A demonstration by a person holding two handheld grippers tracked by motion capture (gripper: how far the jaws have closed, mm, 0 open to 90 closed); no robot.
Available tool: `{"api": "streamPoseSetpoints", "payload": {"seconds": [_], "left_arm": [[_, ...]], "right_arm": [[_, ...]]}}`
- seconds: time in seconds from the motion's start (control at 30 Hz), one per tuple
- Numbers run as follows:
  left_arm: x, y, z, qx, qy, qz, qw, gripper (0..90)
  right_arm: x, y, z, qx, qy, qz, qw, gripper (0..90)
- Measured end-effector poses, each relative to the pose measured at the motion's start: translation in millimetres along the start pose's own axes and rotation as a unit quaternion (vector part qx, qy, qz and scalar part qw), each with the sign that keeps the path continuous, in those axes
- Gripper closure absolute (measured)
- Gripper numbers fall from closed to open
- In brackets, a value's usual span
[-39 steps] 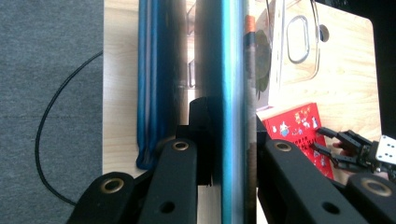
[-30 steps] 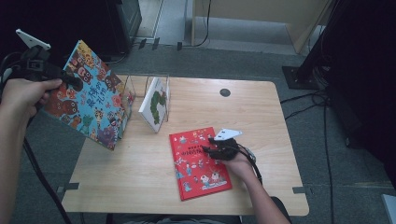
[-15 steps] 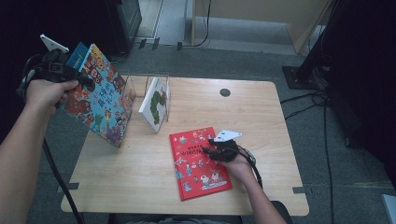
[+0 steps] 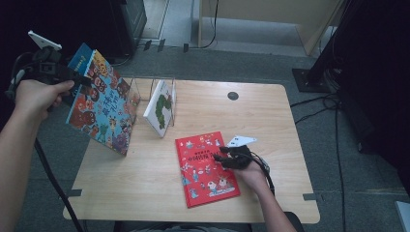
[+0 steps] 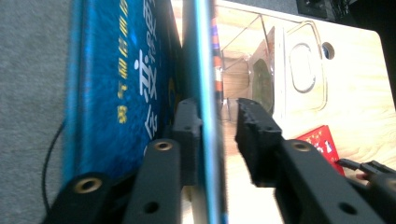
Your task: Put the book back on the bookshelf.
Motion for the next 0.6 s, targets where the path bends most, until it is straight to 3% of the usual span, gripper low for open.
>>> {"api": "streamPoseSetpoints", "payload": {"seconds": [0.07, 0.13, 0.17, 0.23, 0.4, 0.5, 0.6], "left_arm": [[-2.2, -8.8, -0.6, 0.01, 0.008, -0.005, 0.9999, 61.4], [-4.2, -21.5, -3.9, -0.032, 0.013, -0.03, 0.999, 62.0], [-5.7, -26.5, -4.7, -0.043, 0.011, -0.039, 0.9982, 62.7], [-11.6, -30.1, -8.3, -0.049, 0.019, -0.035, 0.998, 63.6], [-27.3, -21.2, -18.0, -0.038, 0.038, -0.02, 0.9983, 63.3], [-37.6, -8.8, -24.7, -0.051, 0.049, -0.008, 0.9975, 62.3], [-46.4, 1.8, -29.6, -0.086, 0.05, -0.013, 0.995, 61.7]], "right_arm": [[-1.1, -1.5, -2.0, 0.0, 0.005, 0.0, 1.0, 53.5], [-2.0, -2.8, -3.4, 0.0, 0.013, 0.001, 0.9999, 53.5], [-2.7, -3.7, -4.5, -0.002, 0.013, 0.003, 0.9999, 53.5], [-3.3, -4.7, -5.0, -0.001, 0.016, 0.002, 0.9999, 53.5], [-4.0, -7.7, -8.2, -0.007, 0.017, 0.0, 0.9998, 53.5], [-3.2, -10.8, -10.2, -0.01, 0.019, -0.004, 0.9998, 53.6], [-1.4, -12.6, -14.0, -0.015, 0.018, -0.006, 0.9997, 53.6]]}}
Point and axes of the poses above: each handheld gripper's, and its own axes: y roughly forward along the jaws, x roughly out of its top, z roughly to its left, the point moved 7 cm from there along y, roughly forward along the jaws, and after that the axes turned 13 degrees about z, right-handed, at the moved point
